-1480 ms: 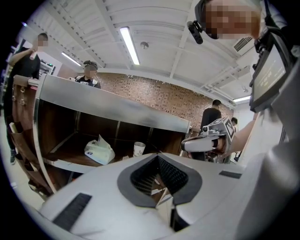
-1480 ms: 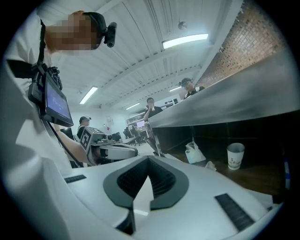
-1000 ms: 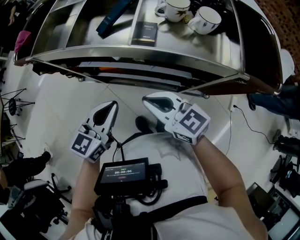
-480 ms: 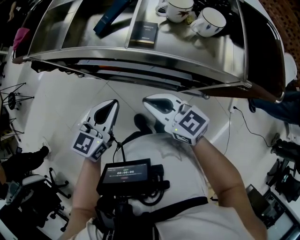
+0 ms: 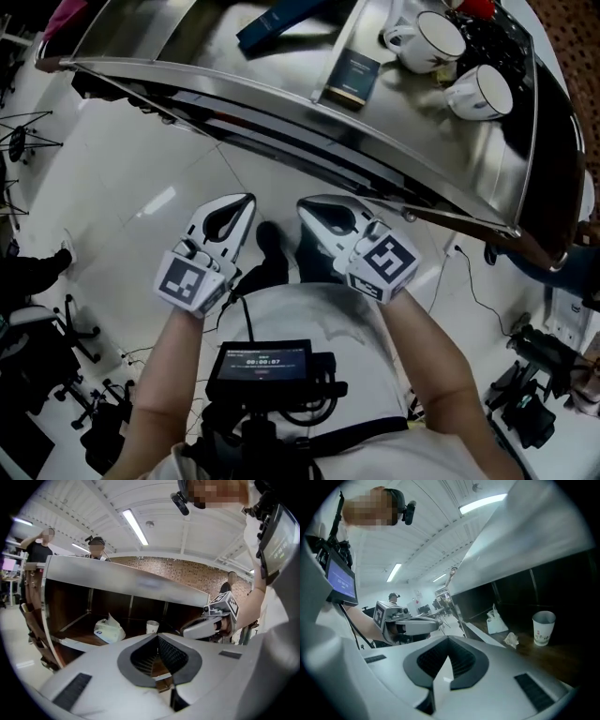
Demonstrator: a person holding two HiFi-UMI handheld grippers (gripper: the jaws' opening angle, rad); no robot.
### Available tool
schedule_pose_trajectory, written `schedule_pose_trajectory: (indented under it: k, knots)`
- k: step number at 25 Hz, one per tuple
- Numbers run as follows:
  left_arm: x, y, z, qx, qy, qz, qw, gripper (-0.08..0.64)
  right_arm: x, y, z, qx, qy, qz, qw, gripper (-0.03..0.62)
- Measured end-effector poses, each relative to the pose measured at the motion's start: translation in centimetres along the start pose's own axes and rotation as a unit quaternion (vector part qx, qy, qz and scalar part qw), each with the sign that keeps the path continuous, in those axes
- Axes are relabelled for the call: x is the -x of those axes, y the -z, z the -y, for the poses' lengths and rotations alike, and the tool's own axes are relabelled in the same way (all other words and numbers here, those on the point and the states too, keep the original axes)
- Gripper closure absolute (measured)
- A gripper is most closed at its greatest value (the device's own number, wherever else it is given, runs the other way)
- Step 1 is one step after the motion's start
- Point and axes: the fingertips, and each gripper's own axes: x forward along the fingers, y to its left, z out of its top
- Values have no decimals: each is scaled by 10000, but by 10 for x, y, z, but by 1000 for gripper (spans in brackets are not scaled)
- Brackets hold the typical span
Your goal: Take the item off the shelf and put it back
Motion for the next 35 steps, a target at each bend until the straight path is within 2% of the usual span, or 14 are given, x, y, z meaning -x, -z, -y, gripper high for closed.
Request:
schedule_pose_trajectory:
  k: [4,10,19,25,32,35]
  knots:
    - [3,24,-11,192,-270,-7,9995,554,-12,17,1,-37,-63,-246,9997,588]
    - [-7,58,-22,284,-479,-120,9984,554,-15,37,2,-111,-46,-585,9982,588]
    - [-57,86,-64,-110,-958,-173,9952,554,-32,67,21,-338,71,-721,9968,588]
    - [-89,88,-86,-377,-1296,-91,9908,552,-31,78,31,-446,223,-708,9962,588]
    - [-120,73,-106,-632,-1675,55,9838,474,-24,82,34,-541,294,-668,9959,588]
    - [-133,68,-112,-894,-1624,117,9826,418,-20,80,40,-612,362,-600,9957,588]
